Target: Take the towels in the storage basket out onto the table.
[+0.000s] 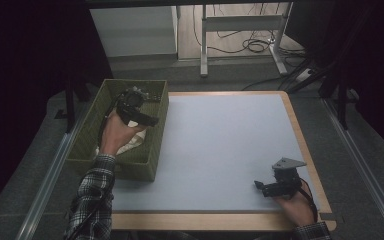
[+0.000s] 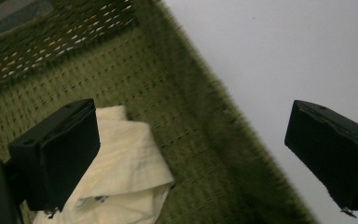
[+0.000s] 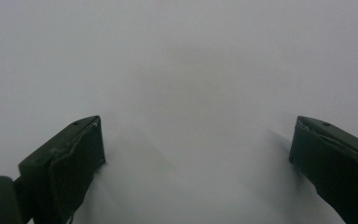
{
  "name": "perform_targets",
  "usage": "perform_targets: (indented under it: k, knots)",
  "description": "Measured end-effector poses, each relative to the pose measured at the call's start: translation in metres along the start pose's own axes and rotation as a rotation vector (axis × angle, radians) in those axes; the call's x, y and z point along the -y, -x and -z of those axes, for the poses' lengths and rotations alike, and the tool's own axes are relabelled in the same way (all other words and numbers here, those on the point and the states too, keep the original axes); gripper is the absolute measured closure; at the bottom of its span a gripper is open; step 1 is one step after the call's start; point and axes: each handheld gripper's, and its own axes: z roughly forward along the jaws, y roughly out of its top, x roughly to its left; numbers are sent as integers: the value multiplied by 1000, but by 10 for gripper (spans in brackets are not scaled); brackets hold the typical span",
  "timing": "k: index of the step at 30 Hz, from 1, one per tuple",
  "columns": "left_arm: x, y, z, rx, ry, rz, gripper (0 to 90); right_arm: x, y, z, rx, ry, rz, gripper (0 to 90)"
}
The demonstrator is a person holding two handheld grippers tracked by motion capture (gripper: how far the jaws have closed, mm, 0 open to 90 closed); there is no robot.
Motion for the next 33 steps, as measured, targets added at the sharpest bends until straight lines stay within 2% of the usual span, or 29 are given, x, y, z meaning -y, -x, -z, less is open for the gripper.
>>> perform_targets:
  k: [7,13,17,26,28,33]
  knots:
    - [15,-26,-16,-23,-57,28,36,0,0,0,0,0,0,31]
    - [26,-47,-39,-18,-136,58,21,0,0,0,0,0,0,31]
    - [34,-59,-55,-7,-216,82,29,0,0,0,0,1,-1,31]
    - [46,-76,-81,-5,-339,134,35,0,0,0,-1,1,-1,31]
    - [49,-78,-88,-14,-382,154,36,0,0,0,-1,1,-2,31]
    - [52,-82,-95,-16,-453,185,35,0,0,0,-1,1,-2,31]
